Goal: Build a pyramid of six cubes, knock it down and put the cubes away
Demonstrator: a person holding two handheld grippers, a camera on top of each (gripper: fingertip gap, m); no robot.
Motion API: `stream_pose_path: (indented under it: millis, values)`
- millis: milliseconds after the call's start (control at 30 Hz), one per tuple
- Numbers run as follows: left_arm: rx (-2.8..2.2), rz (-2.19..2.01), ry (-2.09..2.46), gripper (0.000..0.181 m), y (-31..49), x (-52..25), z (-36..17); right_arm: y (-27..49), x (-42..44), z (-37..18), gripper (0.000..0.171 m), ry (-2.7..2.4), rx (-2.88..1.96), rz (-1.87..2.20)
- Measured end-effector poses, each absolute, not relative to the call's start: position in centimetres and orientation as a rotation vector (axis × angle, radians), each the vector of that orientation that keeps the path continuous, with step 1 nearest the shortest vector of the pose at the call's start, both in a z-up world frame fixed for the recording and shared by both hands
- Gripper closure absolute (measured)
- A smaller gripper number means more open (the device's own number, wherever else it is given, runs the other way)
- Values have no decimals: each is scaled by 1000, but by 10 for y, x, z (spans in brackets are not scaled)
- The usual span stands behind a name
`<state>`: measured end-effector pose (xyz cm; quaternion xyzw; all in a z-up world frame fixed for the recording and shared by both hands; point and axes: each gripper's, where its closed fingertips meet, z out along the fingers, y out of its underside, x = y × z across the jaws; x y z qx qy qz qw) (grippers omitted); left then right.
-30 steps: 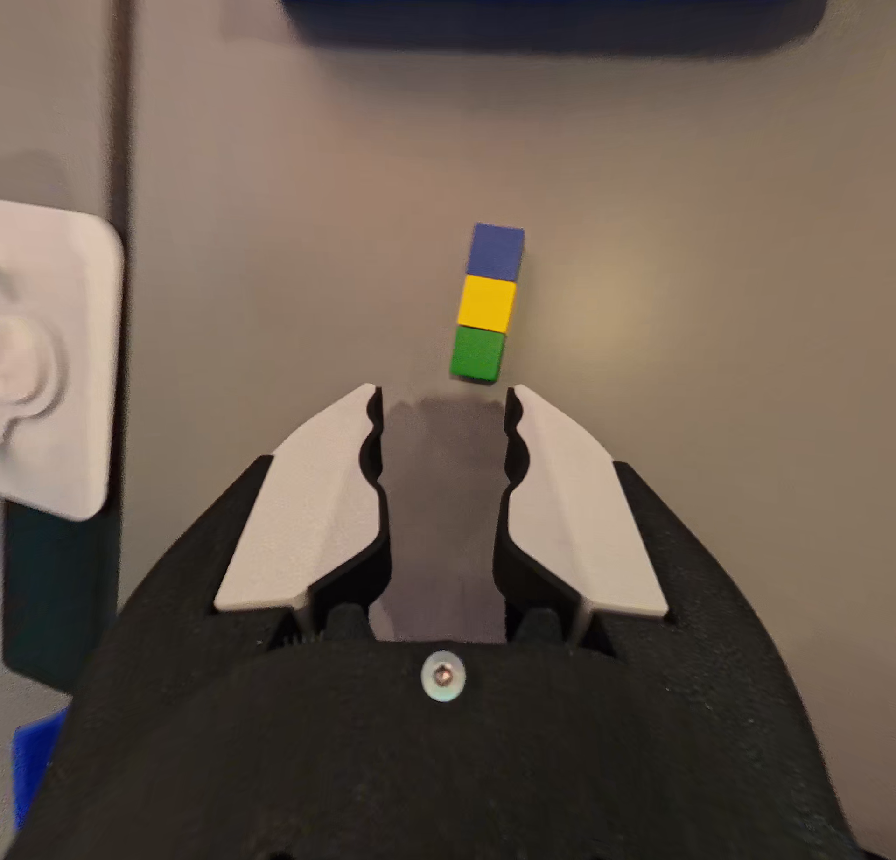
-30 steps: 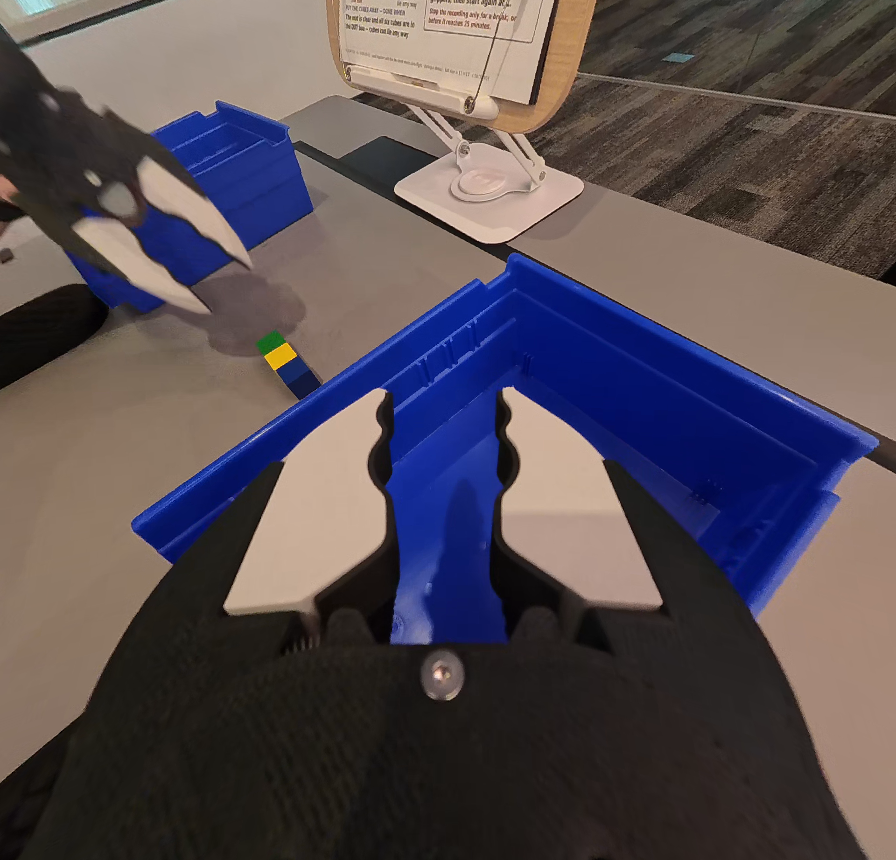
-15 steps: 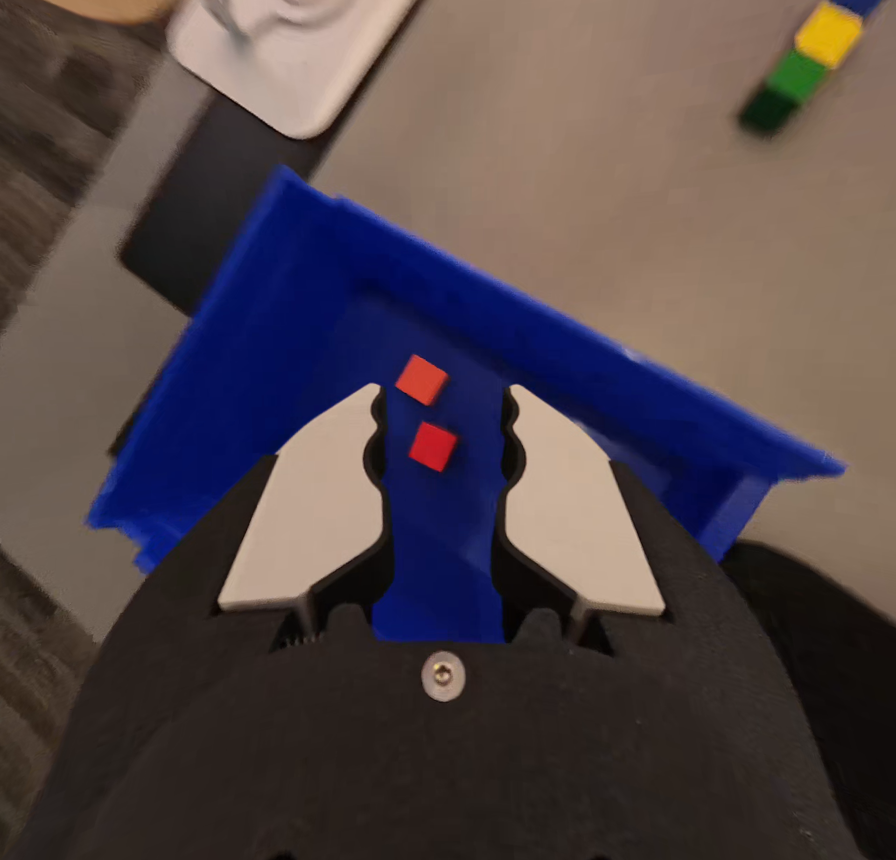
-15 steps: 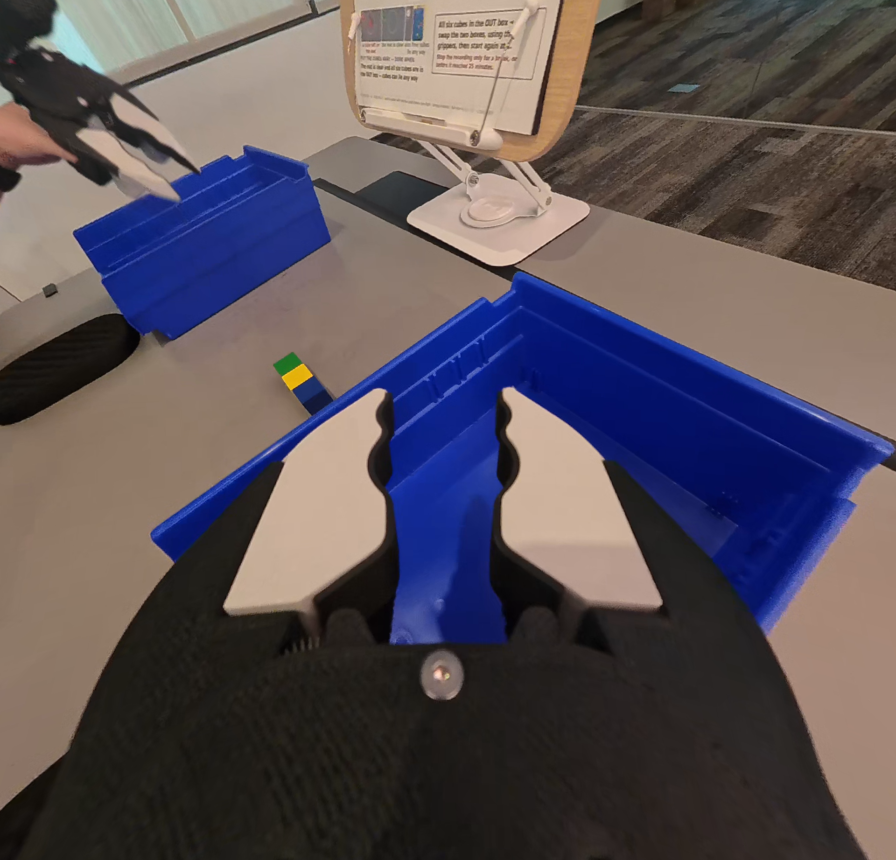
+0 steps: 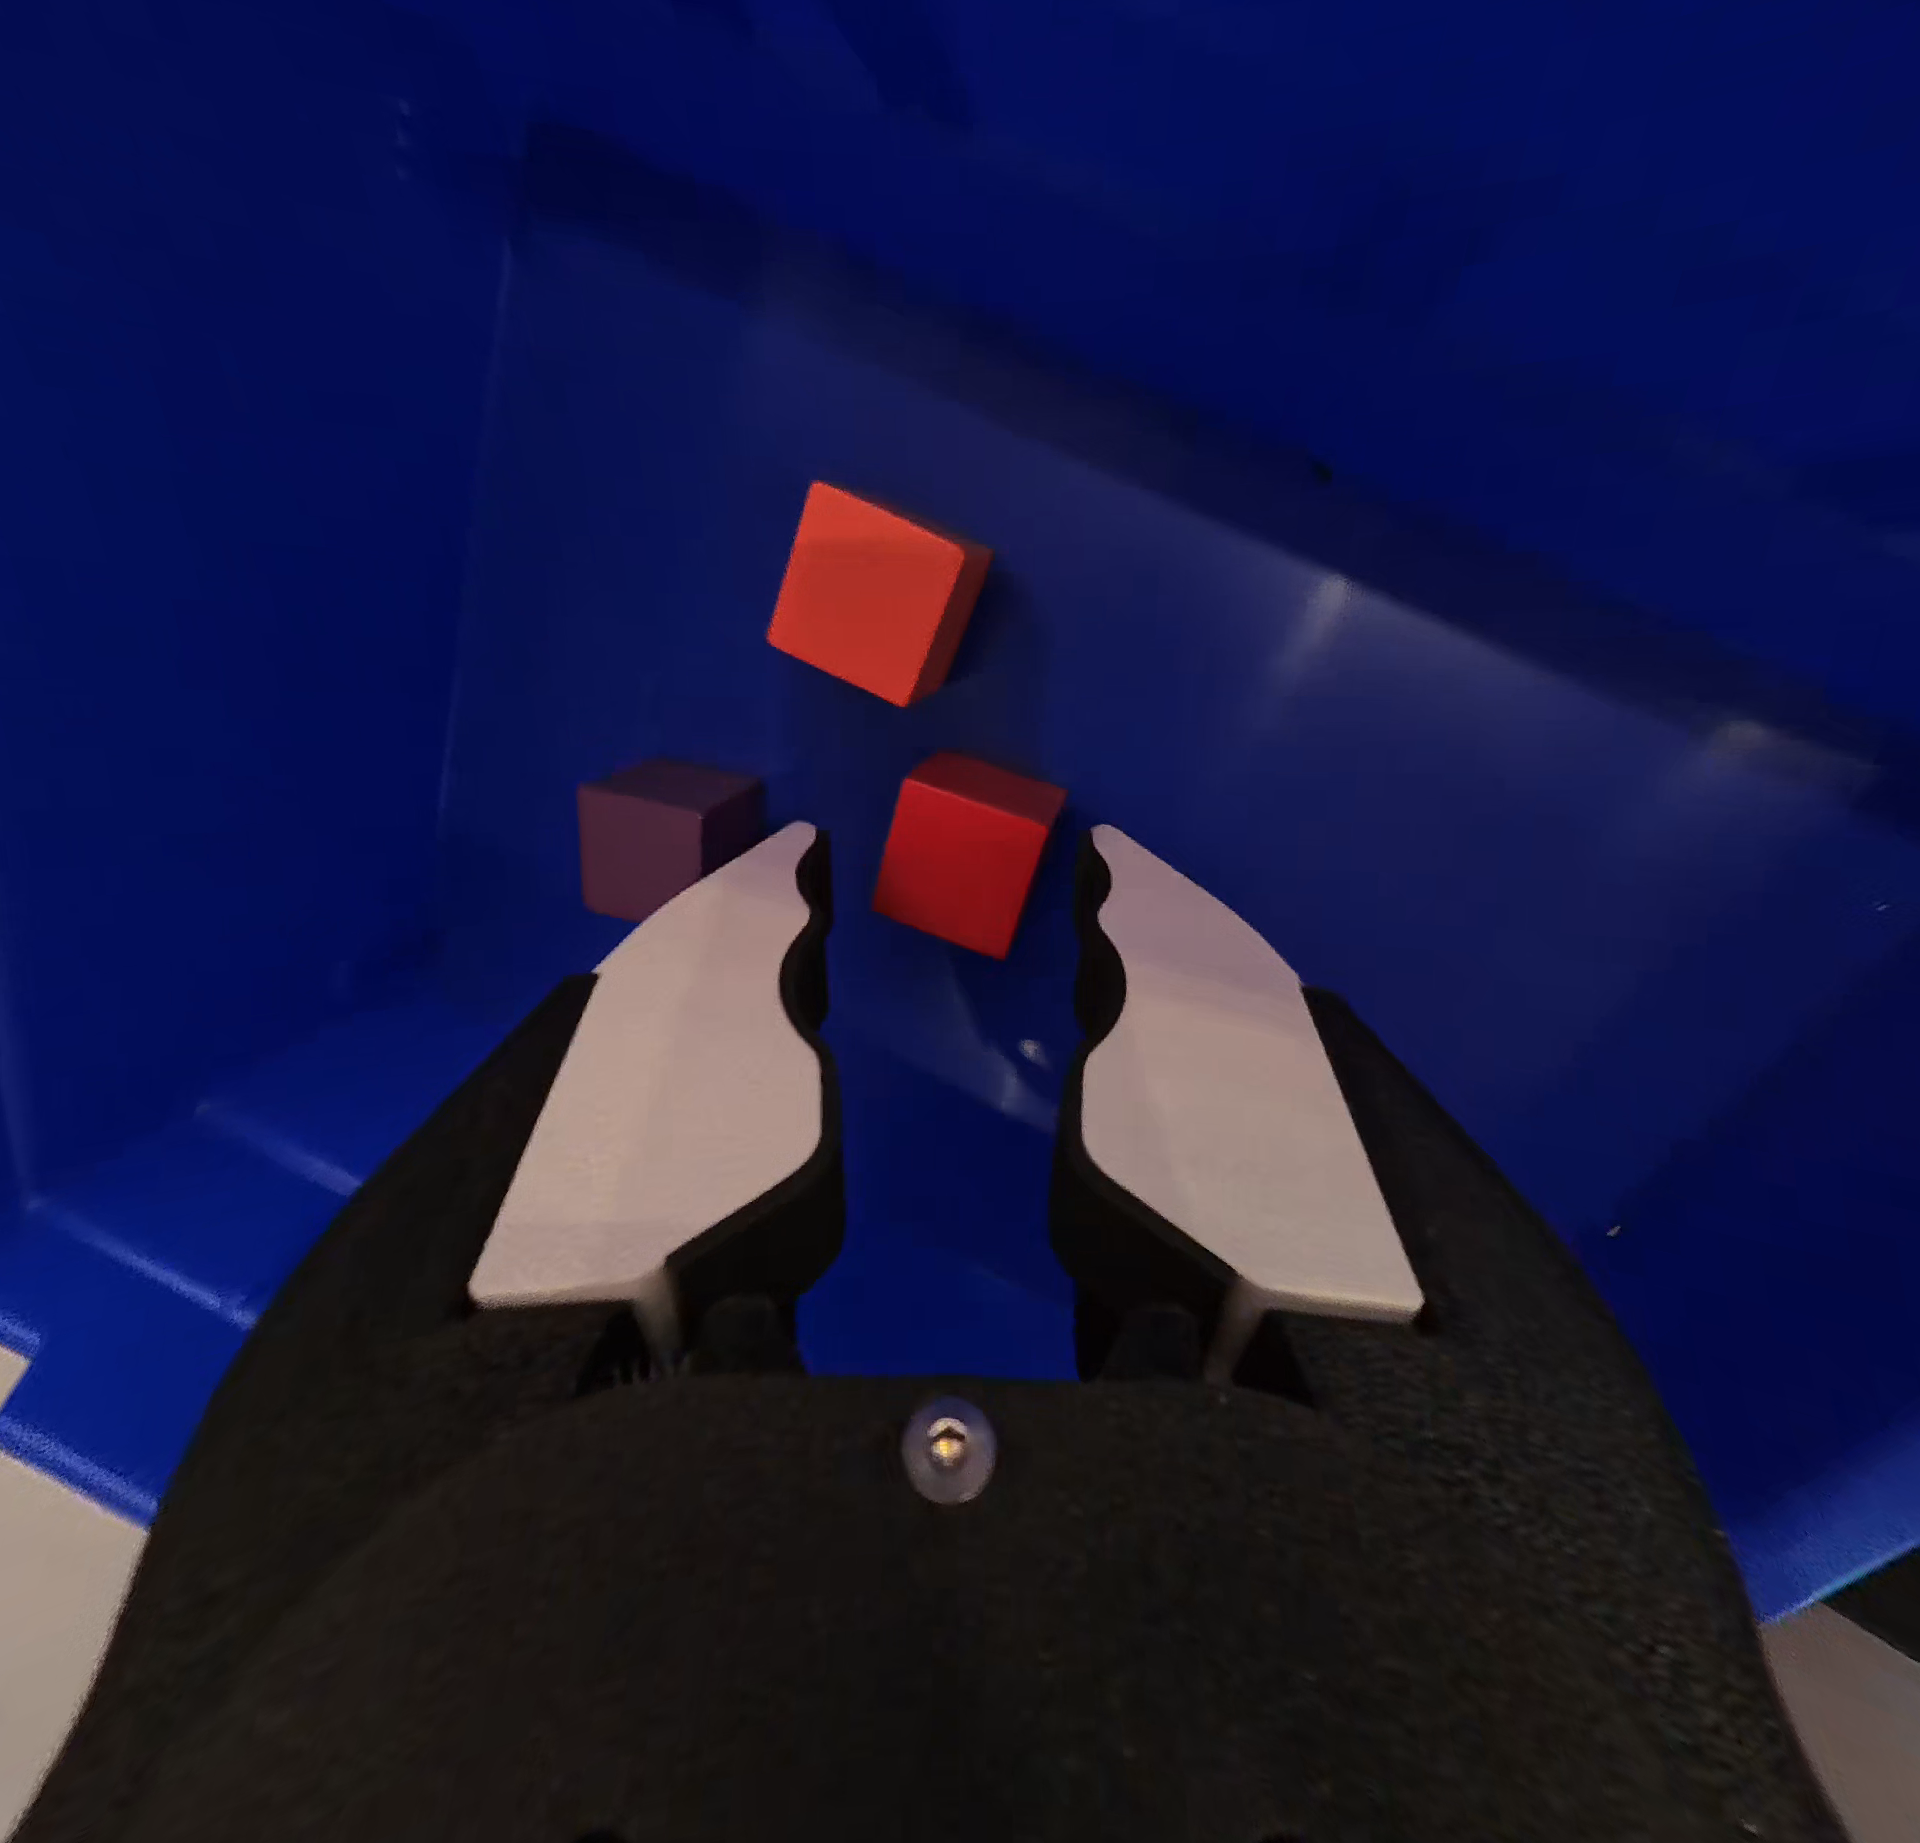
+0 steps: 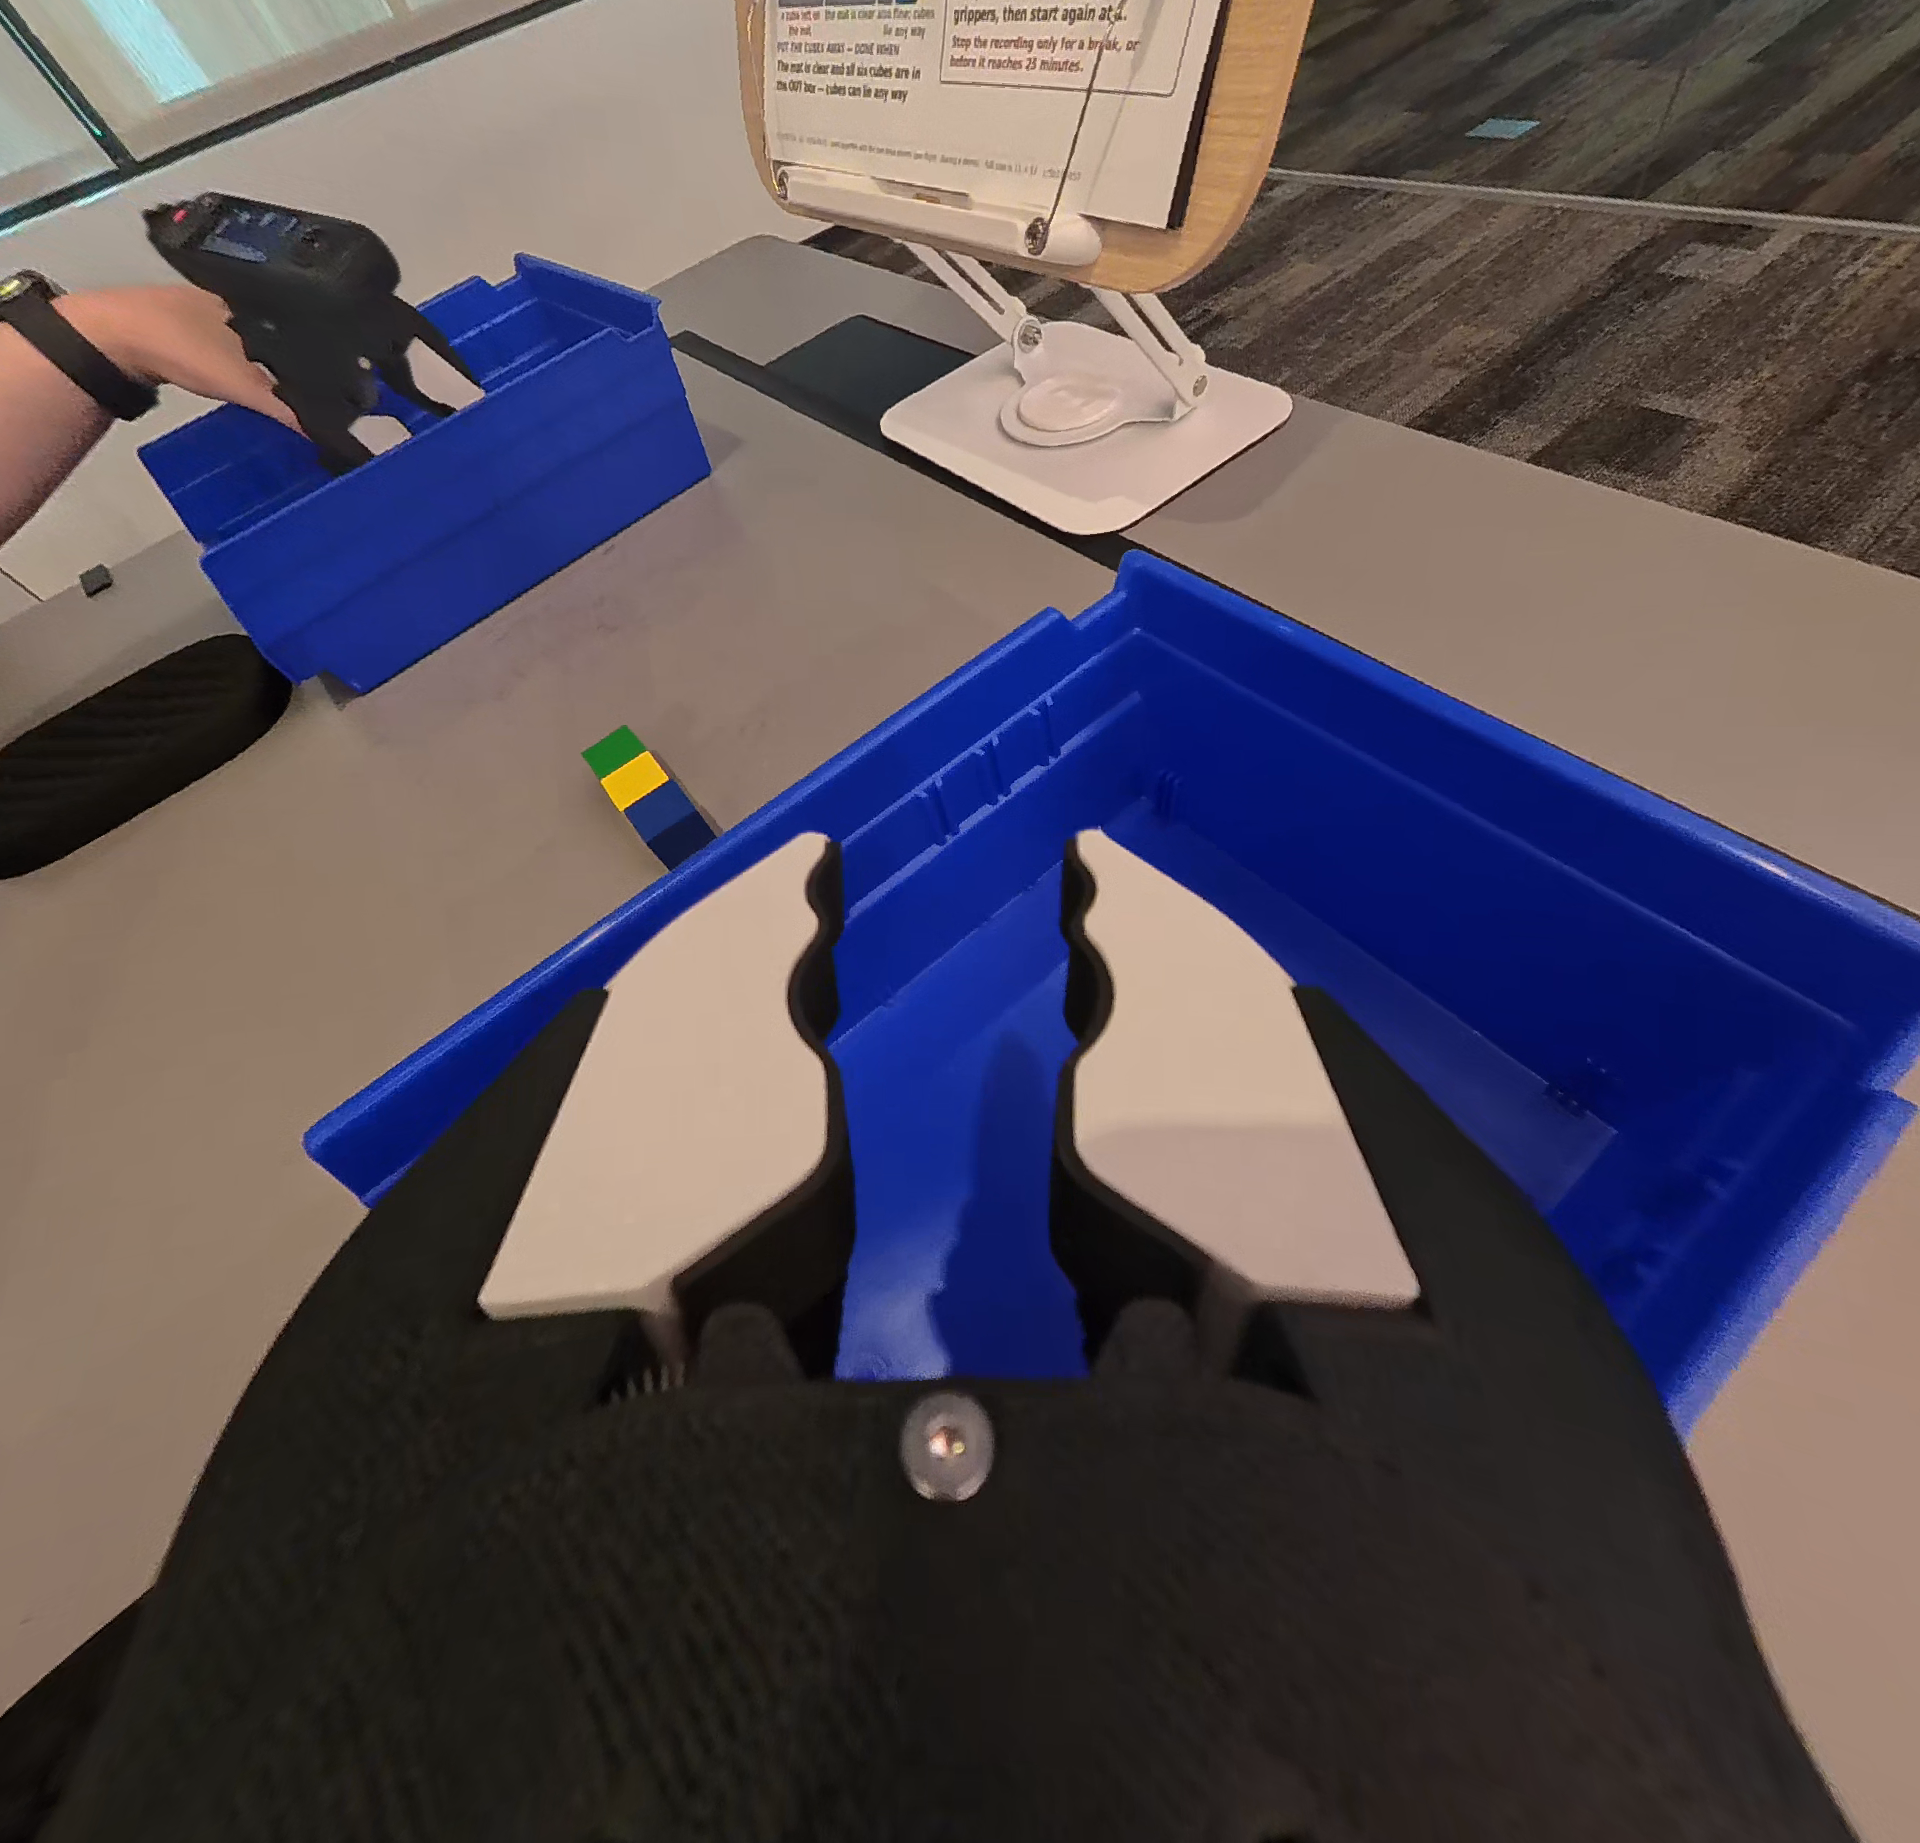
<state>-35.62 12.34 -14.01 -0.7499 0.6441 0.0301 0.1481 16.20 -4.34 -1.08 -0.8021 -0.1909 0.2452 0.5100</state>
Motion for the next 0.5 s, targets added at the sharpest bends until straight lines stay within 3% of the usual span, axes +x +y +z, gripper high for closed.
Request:
stream_pose_path:
  millis: [333, 500]
  values:
    - [-2161, 127, 1852, 153, 126, -362, -139, -44, 166, -12, 130, -446, -1933, 596]
    - [-2043, 242, 1765, 153, 131, -363, -84, -45, 168, -10, 130, -437, -1923, 592]
